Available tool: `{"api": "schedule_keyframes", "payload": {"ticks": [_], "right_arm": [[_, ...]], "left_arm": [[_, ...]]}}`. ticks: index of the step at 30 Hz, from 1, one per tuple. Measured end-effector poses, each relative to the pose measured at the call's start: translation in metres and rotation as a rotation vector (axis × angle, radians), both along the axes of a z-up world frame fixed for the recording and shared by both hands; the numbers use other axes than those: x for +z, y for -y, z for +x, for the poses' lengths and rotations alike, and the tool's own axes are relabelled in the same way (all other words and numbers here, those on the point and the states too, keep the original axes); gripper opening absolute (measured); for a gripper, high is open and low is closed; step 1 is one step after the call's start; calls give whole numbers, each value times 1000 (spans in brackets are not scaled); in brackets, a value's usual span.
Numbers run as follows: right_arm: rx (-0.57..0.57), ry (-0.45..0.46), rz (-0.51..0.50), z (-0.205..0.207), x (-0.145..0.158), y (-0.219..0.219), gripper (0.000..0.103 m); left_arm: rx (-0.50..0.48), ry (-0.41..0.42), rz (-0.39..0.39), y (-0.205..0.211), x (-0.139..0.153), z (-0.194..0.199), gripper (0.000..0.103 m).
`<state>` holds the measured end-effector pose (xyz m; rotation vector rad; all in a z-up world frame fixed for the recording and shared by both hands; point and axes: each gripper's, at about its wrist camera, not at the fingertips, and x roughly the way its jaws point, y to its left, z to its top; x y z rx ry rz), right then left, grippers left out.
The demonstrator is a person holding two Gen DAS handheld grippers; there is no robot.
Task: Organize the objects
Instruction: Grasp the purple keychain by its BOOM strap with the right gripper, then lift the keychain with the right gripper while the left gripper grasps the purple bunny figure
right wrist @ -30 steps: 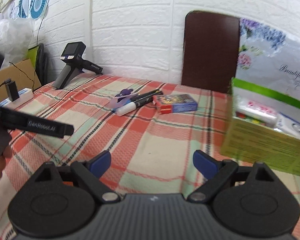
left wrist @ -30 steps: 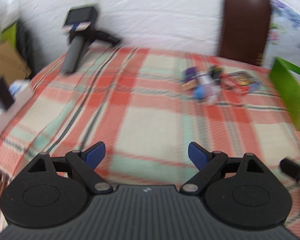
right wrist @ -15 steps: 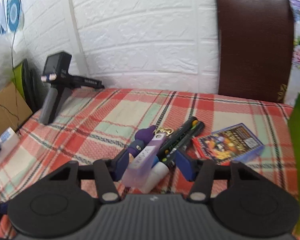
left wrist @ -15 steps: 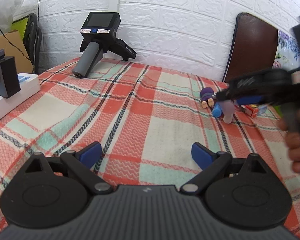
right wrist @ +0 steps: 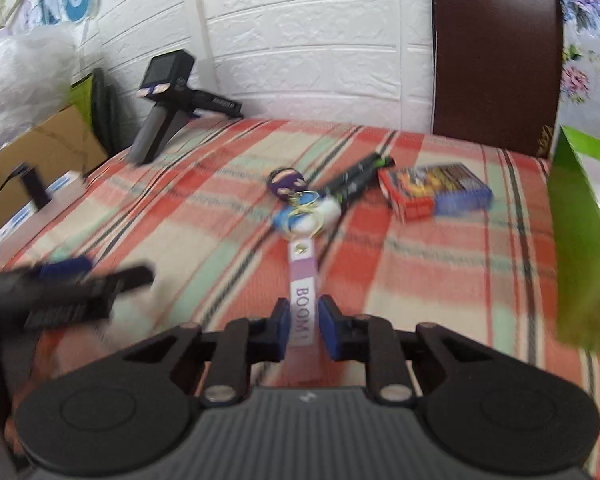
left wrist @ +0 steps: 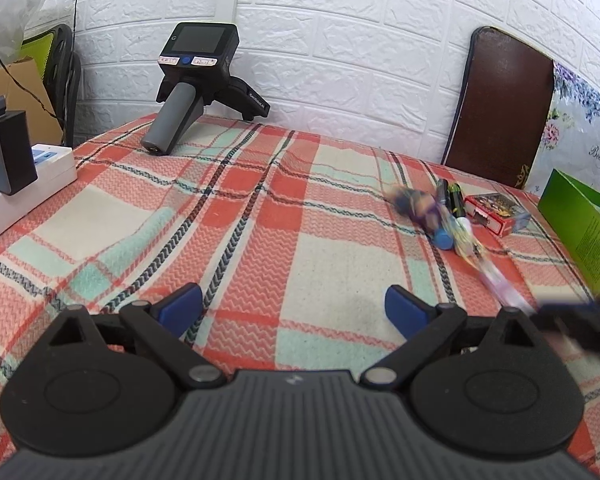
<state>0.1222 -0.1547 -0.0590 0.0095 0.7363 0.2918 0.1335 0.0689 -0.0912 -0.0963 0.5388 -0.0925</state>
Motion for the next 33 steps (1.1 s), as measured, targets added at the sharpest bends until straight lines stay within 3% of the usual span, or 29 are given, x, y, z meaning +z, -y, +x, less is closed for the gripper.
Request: {"api": "schedule_keyframes", "payload": {"ticks": [8, 10, 13, 17, 19, 23, 27, 28, 30, 31, 33], "right_arm": [[-10, 38, -88, -103, 0, 46, 18], [-13, 31, -67, -115, 2, 56, 19], [-44, 62, -38, -123, 6, 65, 31], [-22, 101, -14, -118, 11, 67, 34], [4, 123, -25, -114, 12, 63, 36], [40, 129, -44, -108, 8, 56, 38], [66, 104, -63, -100, -2, 55, 40], [65, 89, -70, -97, -5, 54, 38], [63, 74, -67, -95, -10, 53, 26], [58, 85, -76, -95, -10, 52, 19], [47, 95, -83, -94, -10, 51, 19]], "left_arm": [[-20, -67, 48, 9, 6, -1, 99], [-48, -105, -21, 15, 14, -8, 99], [-159, -178, -171, 30, 26, -16, 95], [-246, -285, -218, 62, 34, -15, 90], [-244, -291, -193, 74, 37, -15, 90], [-185, -195, -43, 87, 47, -13, 92], [-222, -145, 50, 96, 54, 0, 92], [-255, -150, 76, 101, 52, 5, 92], [-295, -209, 128, 110, 45, 14, 89], [-313, -246, 138, 112, 39, 17, 80], [-344, -303, 80, 107, 32, 15, 78]]}}
